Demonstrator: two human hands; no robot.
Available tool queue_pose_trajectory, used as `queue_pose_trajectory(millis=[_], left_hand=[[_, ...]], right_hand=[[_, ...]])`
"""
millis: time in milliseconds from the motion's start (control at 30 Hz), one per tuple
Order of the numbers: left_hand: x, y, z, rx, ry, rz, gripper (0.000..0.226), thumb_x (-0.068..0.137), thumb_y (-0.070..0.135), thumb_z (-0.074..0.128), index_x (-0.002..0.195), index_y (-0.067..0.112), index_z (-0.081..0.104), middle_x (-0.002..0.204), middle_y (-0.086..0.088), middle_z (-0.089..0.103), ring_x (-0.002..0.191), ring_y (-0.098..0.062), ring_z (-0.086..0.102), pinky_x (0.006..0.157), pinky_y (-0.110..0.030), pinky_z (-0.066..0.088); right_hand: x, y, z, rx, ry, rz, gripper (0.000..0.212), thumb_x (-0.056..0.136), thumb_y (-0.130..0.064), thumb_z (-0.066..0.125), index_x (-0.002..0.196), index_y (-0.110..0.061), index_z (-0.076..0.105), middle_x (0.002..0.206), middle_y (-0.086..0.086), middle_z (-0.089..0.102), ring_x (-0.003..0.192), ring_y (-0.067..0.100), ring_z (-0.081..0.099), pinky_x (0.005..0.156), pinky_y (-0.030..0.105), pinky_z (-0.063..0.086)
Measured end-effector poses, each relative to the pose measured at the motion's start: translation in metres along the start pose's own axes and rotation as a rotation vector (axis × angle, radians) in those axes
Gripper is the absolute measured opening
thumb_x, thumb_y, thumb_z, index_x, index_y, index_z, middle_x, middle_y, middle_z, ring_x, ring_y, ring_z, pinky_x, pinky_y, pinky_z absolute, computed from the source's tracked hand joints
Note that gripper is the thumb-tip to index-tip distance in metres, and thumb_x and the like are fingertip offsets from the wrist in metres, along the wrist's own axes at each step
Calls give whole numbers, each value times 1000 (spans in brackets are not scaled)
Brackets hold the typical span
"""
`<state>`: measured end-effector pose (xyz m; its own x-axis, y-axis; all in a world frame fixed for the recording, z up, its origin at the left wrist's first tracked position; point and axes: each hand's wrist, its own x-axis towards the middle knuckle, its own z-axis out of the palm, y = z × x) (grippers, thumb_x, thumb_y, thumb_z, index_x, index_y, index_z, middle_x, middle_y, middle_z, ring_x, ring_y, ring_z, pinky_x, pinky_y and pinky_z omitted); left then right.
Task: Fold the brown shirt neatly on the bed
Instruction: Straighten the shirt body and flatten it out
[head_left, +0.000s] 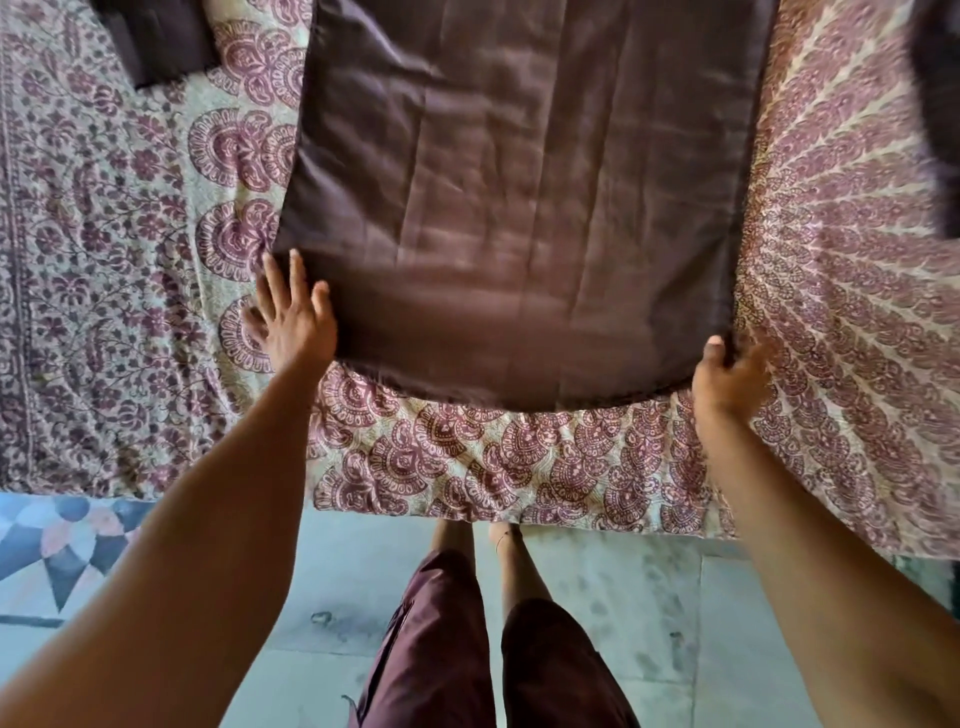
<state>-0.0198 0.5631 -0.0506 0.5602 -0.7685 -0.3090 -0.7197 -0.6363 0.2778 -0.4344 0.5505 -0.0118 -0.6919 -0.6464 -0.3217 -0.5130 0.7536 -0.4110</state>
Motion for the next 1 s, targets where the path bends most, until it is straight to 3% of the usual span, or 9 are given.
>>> queue_pose_trajectory(millis=[67,133,233,333,433,600,667,867,1000], left_hand=[[2,-2,-5,-176,163,-213,45,101,36,26,144,27,31,157,-3,17,143,-23,16,114,-43,11],[5,-10,-10,-261,291,-326,39,97,25,35,132,22,51,145,-7,40,131,-27,38,105,-36,27],[7,-10,-21,-381,299,-411,42,86,6,41,122,11,61,128,-15,57,117,-30,52,94,-29,39],[14,-5,-27,-441,228,-516,34,80,5,52,111,8,66,116,-17,65,109,-29,60,88,-28,46],[25,-15,-27,-450,156,-496,34,71,10,55,101,6,70,102,-22,69,96,-36,66,83,-44,55],[20,-9,-35,-173,168,-432,35,84,10,46,111,-1,66,109,-28,64,103,-42,60,89,-44,49],[20,-8,-37,-144,176,-408,35,84,11,45,110,-1,65,110,-29,63,104,-43,59,89,-45,48],[16,-25,-40,-345,64,-361,37,72,23,70,105,8,63,107,-17,67,97,-31,64,86,-45,53],[13,-45,-39,-414,42,-357,35,66,21,76,97,16,59,100,-17,69,93,-31,66,85,-47,54]], right_hand=[[-1,1,-1,144,-6,80,40,98,-28,42,123,1,52,126,22,55,112,36,52,82,36,39],[-3,6,-1,282,-40,66,35,93,-27,52,113,2,59,115,22,61,100,30,57,82,35,43],[-3,14,-1,368,-66,62,19,85,-21,63,95,-6,64,90,14,65,83,25,60,83,45,52],[2,25,0,471,-58,157,11,81,-19,68,88,-12,64,81,7,65,80,30,64,75,51,55],[8,32,1,420,0,135,20,78,-19,70,93,-7,68,90,15,69,83,32,67,74,52,55],[8,30,2,260,51,183,26,83,-23,66,102,-5,68,97,8,69,89,25,65,74,34,51],[10,28,6,259,38,209,28,85,-25,64,102,-4,68,102,14,68,93,32,65,75,36,52],[-2,35,8,332,-28,133,49,70,-35,75,107,-7,57,101,16,68,84,30,67,73,46,57],[-11,47,7,416,-134,83,60,76,-10,73,125,-6,40,101,20,64,72,27,64,63,33,57]])
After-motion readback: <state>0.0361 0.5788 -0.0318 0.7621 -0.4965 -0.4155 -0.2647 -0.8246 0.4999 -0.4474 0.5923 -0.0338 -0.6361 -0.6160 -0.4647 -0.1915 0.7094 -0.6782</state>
